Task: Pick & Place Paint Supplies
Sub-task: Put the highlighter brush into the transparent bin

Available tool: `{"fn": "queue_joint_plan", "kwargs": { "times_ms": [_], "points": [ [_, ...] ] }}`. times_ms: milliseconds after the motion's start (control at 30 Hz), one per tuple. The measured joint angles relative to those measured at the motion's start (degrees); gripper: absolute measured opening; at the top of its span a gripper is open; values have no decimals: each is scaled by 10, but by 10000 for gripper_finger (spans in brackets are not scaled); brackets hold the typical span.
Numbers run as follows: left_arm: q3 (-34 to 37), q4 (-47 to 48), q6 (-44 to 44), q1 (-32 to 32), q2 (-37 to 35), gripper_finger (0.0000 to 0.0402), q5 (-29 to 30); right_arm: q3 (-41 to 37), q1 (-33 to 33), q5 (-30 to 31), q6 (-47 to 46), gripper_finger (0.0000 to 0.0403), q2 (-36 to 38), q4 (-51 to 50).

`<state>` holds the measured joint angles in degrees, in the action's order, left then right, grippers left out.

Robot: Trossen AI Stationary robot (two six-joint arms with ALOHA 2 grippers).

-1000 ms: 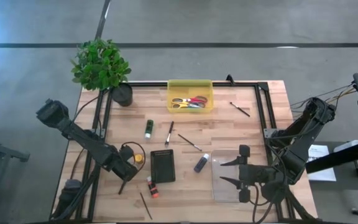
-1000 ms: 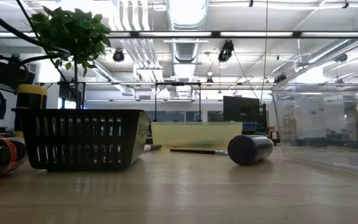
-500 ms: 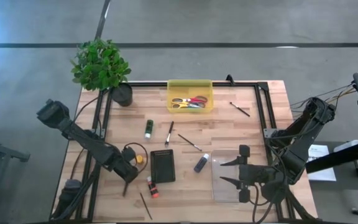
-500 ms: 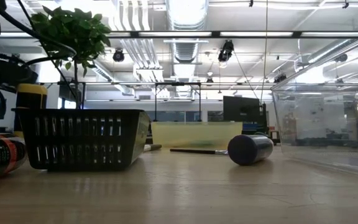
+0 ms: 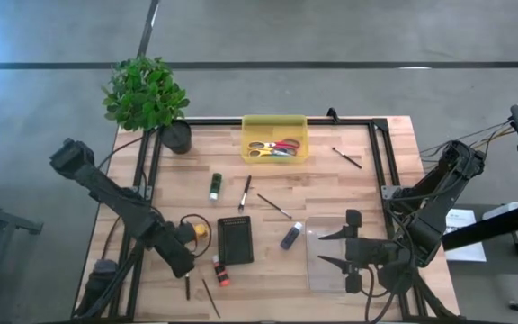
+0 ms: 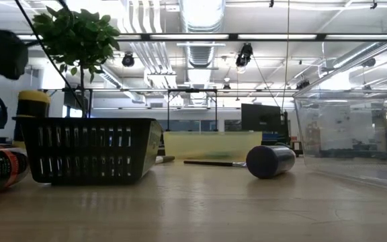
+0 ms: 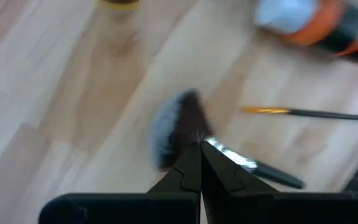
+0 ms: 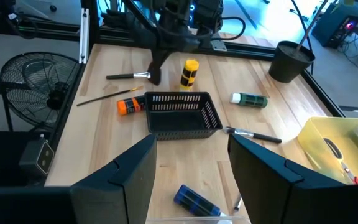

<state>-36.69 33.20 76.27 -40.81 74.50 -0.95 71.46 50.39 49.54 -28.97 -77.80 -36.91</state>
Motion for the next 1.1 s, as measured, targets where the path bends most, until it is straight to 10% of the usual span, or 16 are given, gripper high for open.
{"fn": "queue_joint_plan", "kwargs": {
  "times_ms": [767, 1100],
  "points": [
    [-1, -256, -240, -40, -118, 1, 200, -20, 0, 1, 3, 198, 0, 21],
    [-2, -351, -438, -3, -185, 1, 315, -127, -7, 31, 135, 198, 0, 278]
  ]
}}
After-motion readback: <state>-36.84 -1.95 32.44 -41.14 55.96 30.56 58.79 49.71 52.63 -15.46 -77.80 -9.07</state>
